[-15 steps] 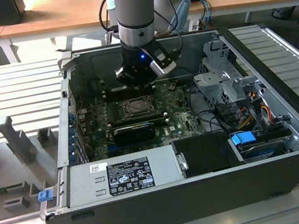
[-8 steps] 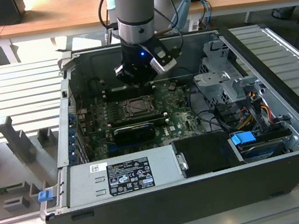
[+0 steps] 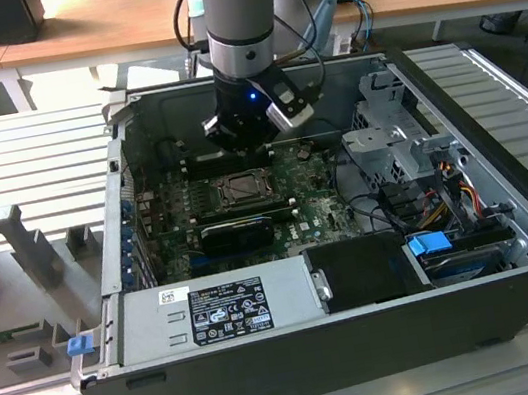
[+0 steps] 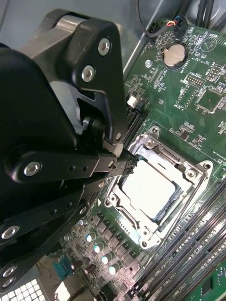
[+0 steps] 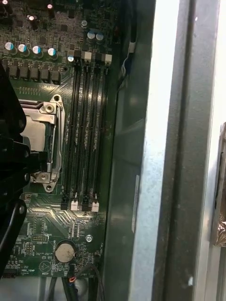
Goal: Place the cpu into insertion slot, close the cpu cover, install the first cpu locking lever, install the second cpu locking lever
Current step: 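Install the second cpu locking lever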
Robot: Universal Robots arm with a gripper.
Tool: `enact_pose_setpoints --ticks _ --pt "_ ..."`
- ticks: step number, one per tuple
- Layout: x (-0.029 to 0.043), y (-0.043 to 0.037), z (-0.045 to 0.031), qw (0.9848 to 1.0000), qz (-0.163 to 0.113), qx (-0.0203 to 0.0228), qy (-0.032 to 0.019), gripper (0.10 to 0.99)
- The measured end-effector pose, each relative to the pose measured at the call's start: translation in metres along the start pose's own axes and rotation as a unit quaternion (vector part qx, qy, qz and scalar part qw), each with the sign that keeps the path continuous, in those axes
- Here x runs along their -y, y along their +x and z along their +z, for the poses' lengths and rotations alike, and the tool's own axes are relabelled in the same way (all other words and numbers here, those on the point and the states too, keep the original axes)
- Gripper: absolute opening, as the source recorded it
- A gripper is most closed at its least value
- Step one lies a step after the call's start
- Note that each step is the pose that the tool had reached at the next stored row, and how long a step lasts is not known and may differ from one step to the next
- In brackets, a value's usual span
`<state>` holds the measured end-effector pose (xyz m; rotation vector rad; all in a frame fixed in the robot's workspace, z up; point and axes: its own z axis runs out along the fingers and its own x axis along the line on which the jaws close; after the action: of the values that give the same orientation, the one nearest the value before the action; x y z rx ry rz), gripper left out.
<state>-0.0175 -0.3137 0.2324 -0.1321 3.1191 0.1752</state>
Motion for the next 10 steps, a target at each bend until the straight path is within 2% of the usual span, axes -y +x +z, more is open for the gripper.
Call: enact_pose_setpoints --ticks 4,10 --pt "0.0029 0.0002 -0.0003 1.0 0.0 0.0 0.0 0.106" --pt "0.014 0.0009 -0.0016 1.0 0.0 0.0 0.0001 0.106"
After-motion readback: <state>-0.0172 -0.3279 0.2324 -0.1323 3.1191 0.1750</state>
